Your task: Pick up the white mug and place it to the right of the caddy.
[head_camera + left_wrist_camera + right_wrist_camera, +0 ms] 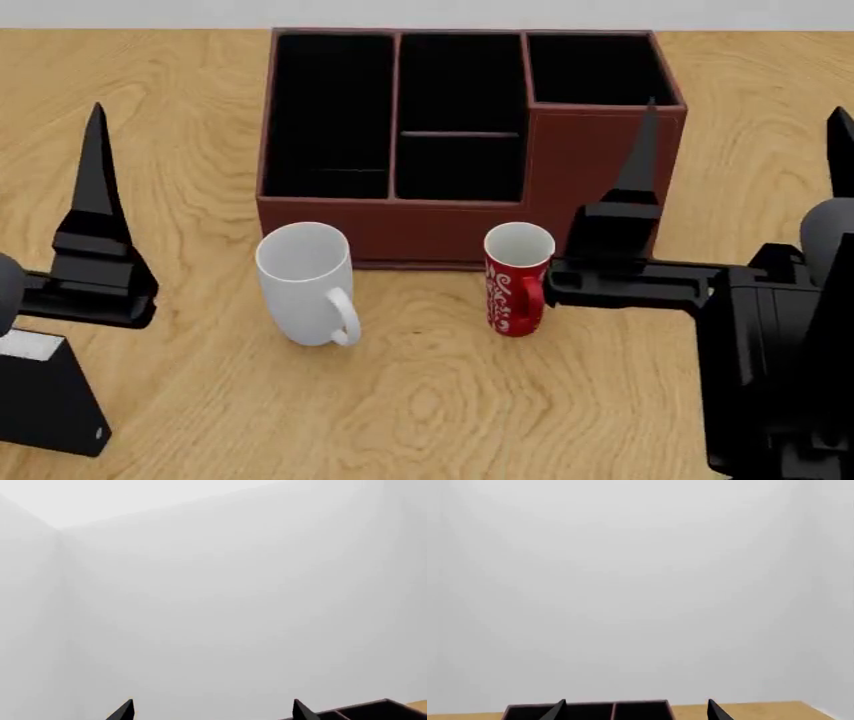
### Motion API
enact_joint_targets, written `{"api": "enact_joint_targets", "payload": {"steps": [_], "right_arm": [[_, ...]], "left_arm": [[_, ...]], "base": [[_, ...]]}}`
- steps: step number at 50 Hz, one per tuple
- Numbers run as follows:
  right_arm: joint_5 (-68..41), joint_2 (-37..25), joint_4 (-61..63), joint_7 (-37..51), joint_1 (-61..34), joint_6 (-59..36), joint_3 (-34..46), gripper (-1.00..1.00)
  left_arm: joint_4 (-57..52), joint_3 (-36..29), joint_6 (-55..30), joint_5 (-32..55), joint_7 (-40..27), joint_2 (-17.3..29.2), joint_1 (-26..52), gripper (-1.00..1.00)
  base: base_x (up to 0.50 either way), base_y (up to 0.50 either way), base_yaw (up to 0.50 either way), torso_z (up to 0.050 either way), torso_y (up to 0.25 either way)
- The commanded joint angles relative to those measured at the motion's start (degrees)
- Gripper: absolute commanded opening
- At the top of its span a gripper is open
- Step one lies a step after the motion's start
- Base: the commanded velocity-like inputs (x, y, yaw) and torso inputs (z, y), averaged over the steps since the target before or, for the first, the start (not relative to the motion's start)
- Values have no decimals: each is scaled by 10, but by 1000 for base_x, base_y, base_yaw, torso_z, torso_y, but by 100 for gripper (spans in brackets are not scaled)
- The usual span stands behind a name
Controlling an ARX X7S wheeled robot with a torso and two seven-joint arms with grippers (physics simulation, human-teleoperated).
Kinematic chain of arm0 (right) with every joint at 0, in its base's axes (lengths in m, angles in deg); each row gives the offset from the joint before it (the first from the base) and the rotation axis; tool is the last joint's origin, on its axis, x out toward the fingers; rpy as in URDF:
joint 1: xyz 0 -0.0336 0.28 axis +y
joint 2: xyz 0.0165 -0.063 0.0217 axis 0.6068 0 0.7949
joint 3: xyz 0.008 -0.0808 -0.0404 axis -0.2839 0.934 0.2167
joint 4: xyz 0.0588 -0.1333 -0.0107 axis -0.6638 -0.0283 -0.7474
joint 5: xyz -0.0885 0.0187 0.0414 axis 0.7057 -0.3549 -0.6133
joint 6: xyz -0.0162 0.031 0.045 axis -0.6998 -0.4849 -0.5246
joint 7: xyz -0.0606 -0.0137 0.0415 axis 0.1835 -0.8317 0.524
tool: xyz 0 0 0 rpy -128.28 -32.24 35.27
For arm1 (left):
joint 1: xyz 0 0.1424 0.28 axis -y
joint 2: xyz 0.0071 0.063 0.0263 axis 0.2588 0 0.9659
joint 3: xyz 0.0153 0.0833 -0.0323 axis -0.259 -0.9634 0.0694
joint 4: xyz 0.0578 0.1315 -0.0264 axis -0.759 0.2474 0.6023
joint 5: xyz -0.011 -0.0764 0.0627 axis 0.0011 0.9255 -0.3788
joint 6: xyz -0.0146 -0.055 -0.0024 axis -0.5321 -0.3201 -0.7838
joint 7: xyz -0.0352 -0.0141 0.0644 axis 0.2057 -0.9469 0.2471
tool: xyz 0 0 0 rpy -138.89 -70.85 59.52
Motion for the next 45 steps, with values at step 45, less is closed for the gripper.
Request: {"api": "enact_joint_targets", "payload": {"steps": [45], "right_arm": [[-6, -26, -12, 14, 14, 17, 12, 100]], "left_arm": [[10, -7, 20, 23, -24, 19, -5, 100]], "base": [[0, 0, 0, 0, -89]]}}
